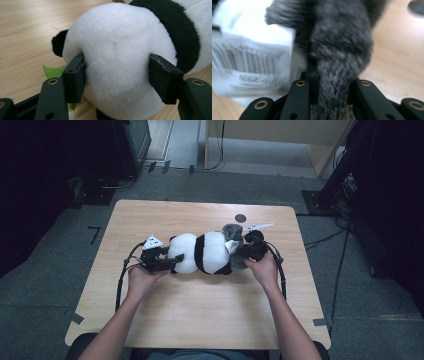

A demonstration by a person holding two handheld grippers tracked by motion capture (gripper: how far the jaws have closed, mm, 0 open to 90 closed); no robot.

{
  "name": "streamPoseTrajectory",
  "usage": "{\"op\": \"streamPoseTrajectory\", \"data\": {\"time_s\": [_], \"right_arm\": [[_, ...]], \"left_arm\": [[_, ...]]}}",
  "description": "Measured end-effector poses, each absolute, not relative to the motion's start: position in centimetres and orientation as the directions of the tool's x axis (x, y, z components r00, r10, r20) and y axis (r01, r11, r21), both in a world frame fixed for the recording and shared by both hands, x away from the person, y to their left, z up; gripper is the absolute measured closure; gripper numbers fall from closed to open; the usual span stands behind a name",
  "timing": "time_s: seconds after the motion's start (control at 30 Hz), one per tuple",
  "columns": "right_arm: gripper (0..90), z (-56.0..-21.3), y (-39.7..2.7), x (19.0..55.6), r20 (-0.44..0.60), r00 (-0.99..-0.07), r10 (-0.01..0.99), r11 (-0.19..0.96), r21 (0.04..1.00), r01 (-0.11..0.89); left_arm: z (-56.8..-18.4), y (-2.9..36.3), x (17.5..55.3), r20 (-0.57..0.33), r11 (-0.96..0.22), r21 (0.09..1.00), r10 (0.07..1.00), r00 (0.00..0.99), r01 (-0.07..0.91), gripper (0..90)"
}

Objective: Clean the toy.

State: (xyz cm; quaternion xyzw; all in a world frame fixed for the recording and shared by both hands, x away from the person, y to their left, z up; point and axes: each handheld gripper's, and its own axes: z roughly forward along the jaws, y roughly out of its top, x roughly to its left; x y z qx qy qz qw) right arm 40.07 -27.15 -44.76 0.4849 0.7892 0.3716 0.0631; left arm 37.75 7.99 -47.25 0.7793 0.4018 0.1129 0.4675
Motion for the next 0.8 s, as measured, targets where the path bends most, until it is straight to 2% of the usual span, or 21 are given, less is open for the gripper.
{"op": "streamPoseTrajectory", "data": {"time_s": [0.4, 0.53, 0.8], "right_arm": [[75.4, -47.9, -26.4, 40.4, 0.280, -0.506, 0.816, 0.277, 0.578, 0.767], [75.7, -48.2, -26.9, 40.2, 0.242, -0.509, 0.826, 0.307, 0.565, 0.766], [76.1, -45.6, -28.4, 39.3, 0.254, -0.498, 0.829, 0.246, 0.635, 0.733]], "left_arm": [[-47.3, 8.0, 37.8, -0.202, -0.239, 0.819, 0.730, 0.653, 0.521, 35.4], [-47.2, 8.1, 37.7, -0.199, -0.243, 0.818, 0.729, 0.655, 0.520, 35.4], [-47.1, 8.2, 37.8, -0.218, -0.229, 0.815, 0.730, 0.648, 0.532, 35.4]]}}
